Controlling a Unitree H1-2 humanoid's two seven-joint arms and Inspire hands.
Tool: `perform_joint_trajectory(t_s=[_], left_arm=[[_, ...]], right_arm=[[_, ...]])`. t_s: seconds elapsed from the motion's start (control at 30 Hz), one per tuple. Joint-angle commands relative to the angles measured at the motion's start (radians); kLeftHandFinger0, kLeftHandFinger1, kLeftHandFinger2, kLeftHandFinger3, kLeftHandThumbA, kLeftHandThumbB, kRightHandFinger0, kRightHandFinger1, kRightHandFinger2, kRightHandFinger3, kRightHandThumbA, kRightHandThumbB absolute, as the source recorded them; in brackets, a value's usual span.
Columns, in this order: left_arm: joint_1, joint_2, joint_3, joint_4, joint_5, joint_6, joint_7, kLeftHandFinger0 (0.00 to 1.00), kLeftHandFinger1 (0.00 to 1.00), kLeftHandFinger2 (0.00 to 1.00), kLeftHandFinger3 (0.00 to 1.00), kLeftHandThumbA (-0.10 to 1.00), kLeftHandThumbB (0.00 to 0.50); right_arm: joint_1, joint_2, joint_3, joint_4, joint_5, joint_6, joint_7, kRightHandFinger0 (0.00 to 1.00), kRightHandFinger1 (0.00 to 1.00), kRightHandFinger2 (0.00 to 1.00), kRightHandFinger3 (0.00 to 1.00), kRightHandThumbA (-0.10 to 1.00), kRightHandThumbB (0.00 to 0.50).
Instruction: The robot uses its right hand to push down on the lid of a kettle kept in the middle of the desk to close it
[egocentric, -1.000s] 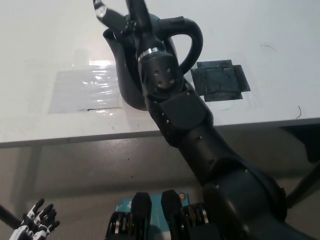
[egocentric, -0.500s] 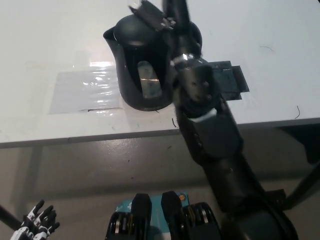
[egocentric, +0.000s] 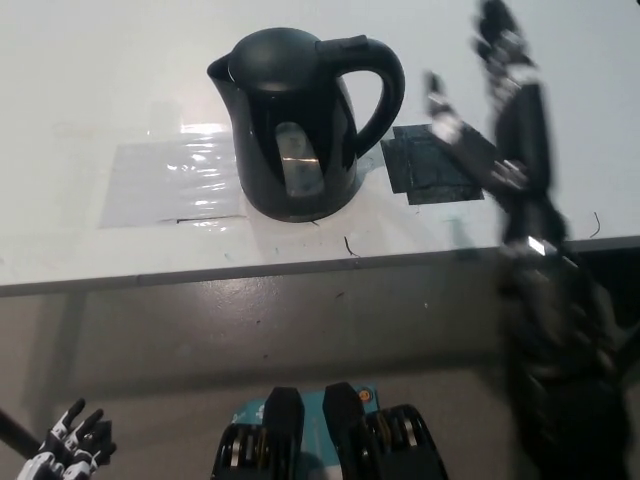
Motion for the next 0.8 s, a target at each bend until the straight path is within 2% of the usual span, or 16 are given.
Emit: perform_joint_trajectory(t_s=[0.0, 0.03, 0.23, 0.33, 0.37, 0.47, 0.53, 0.67, 0.77], left_arm=[[-0.012, 0.037, 0.057, -0.026, -0.041, -0.013, 0.004, 1.00, 1.00, 1.00, 1.00, 0.23, 0.294], [-0.011, 0.033, 0.058, -0.025, -0.041, -0.016, 0.004, 1.00, 1.00, 1.00, 1.00, 0.22, 0.282], [-0.012, 0.012, 0.072, -0.017, -0.042, -0.024, -0.005, 1.00, 1.00, 1.00, 1.00, 0.23, 0.295], [-0.012, 0.011, 0.073, -0.019, -0.033, -0.020, 0.002, 1.00, 1.00, 1.00, 1.00, 0.23, 0.297], [-0.011, 0.007, 0.073, -0.020, -0.032, -0.023, 0.004, 1.00, 1.00, 1.00, 1.00, 0.23, 0.280], [-0.010, 0.005, 0.071, -0.016, -0.025, -0.033, 0.002, 1.00, 1.00, 1.00, 1.00, 0.25, 0.295], [-0.012, 0.007, 0.076, -0.017, -0.030, -0.034, 0.003, 1.00, 1.00, 1.00, 1.00, 0.24, 0.296], [-0.033, 0.021, 0.079, -0.019, -0.013, -0.030, 0.009, 1.00, 1.00, 1.00, 1.00, 0.24, 0.249], [-0.037, 0.016, 0.078, -0.004, -0.017, -0.041, 0.000, 1.00, 1.00, 1.00, 1.00, 0.25, 0.273]], right_arm=[[0.167, -0.186, -0.056, -0.287, 0.081, 0.086, 0.140, 1.00, 1.00, 1.00, 1.00, 0.52, 0.000], [0.175, -0.198, -0.063, -0.228, 0.075, 0.050, 0.134, 1.00, 1.00, 1.00, 1.00, 0.52, 0.000], [0.159, -0.210, -0.085, 0.042, 0.070, -0.090, 0.099, 1.00, 1.00, 1.00, 1.00, 0.46, 0.000], [0.154, -0.187, -0.109, 0.186, 0.048, -0.154, 0.051, 1.00, 1.00, 1.00, 1.00, 0.41, 0.000], [0.153, -0.181, -0.119, 0.222, 0.047, -0.174, 0.043, 1.00, 1.00, 1.00, 1.00, 0.40, 0.002], [0.187, -0.147, -0.145, 0.293, 0.060, -0.234, 0.018, 1.00, 1.00, 1.00, 1.00, 0.31, 0.000], [0.195, -0.126, -0.153, 0.295, 0.059, -0.236, 0.015, 1.00, 1.00, 1.00, 1.00, 0.30, 0.010], [0.220, -0.114, -0.154, 0.308, 0.024, -0.284, 0.011, 1.00, 1.00, 1.00, 1.00, 0.29, 0.007], [0.245, -0.125, -0.160, 0.345, 0.012, -0.300, 0.008, 1.00, 1.00, 1.00, 1.00, 0.30, 0.017]])
